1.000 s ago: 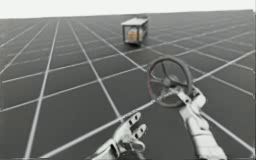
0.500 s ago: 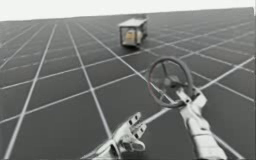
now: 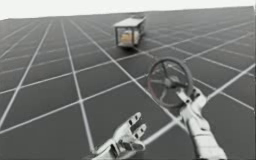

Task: Pick up and drop off the object

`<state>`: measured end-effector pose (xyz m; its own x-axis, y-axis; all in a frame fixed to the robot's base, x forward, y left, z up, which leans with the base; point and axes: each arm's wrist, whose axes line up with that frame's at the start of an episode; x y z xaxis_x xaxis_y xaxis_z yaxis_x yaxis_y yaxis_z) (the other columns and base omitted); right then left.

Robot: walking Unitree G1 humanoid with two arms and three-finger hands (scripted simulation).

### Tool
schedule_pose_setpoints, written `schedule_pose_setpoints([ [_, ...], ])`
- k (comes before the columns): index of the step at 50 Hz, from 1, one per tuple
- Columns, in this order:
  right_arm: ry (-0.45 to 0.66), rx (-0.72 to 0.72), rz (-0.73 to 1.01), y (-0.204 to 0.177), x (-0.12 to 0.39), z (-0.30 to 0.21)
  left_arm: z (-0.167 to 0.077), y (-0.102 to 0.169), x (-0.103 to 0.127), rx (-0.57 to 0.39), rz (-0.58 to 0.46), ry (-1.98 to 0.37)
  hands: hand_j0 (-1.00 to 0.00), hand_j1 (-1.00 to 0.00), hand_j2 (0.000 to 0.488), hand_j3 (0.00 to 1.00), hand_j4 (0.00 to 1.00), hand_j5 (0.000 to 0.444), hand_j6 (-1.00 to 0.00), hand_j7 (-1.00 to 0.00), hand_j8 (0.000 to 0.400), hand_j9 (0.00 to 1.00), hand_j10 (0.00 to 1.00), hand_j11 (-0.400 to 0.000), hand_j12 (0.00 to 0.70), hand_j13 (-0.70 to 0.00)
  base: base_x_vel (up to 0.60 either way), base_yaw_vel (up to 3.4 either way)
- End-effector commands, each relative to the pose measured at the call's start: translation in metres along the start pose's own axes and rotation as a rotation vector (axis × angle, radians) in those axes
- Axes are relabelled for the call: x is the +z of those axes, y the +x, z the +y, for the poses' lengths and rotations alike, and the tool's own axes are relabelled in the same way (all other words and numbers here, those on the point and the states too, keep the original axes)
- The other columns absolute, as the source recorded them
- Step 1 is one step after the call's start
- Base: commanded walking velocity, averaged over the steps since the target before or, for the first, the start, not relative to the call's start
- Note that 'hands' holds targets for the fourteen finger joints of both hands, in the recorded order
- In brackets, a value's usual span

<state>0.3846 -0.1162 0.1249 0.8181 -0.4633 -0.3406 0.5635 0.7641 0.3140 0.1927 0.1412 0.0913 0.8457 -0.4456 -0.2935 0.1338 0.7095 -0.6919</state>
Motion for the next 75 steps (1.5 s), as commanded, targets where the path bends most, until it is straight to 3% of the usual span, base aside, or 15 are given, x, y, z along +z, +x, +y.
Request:
schedule_pose_setpoints([
  [1, -0.001, 0.029, -0.029, -0.0058, 0.0065, 0.0104, 0.0033, -0.0029, -0.0004, -0.004, -0.014, -0.015, 0.0, 0.0, 0.0, 1.0, 1.0, 0.0, 0.0, 0.0, 0.0, 1.0, 1.0, -0.4, 0.0, -0.7, 0.56, 0.07],
  [75, -0.001, 0.029, -0.029, -0.0058, 0.0065, 0.0104, 0.0033, -0.0029, -0.0004, -0.004, -0.014, -0.015, 0.0, 0.0, 0.0, 1.0, 1.0, 0.0, 0.0, 0.0, 0.0, 1.0, 1.0, -0.4, 0.0, -0.7, 0.57, 0.05],
])
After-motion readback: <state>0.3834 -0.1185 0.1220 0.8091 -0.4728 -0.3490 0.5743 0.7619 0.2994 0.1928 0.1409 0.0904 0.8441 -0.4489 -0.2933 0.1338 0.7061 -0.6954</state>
